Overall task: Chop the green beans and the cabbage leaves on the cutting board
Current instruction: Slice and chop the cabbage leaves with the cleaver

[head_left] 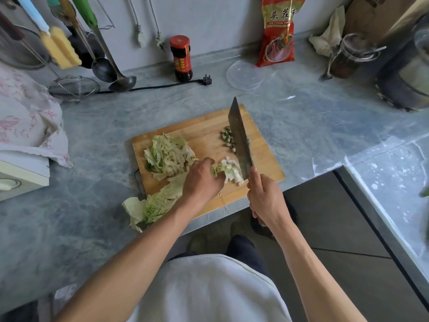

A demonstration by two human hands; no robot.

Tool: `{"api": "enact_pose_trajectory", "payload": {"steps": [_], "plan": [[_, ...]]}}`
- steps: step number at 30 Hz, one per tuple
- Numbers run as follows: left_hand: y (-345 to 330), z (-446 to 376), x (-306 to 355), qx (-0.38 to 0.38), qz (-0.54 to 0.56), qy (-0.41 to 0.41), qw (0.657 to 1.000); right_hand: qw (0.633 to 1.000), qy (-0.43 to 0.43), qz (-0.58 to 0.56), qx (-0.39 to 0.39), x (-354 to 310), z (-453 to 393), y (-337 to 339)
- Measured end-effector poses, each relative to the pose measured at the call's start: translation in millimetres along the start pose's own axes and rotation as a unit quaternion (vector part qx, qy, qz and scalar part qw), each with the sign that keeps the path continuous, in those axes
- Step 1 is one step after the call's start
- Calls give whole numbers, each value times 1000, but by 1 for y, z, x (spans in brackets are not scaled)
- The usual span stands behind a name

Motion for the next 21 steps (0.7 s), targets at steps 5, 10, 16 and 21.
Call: {"api": "enact_pose_trajectory", "payload": {"steps": [5,10,16,21], "plan": [[-38,-15,3,-46,-134,115,983,1000,-2,-6,-27,17,-19,23],[-58,-22,22,-26,-191,165,967,997,7,12,-74,32,-33,48],[-69,-28,36,2,-144,158,977,991,40,27,-123,38,-49,66],[-59,-28,31,-3,-164,139,977,988,45,14,-145,35,-52,61]]}}
Point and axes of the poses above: each hand's wrist, its own z-axis away from the middle knuckle, its own y-axis out of the back of the hand, x = y × z, the point moved 10 cm from there along -z, towards the middle knuckle, and after that the axes turned 2 degrees about -y, right-handed, at the moved point
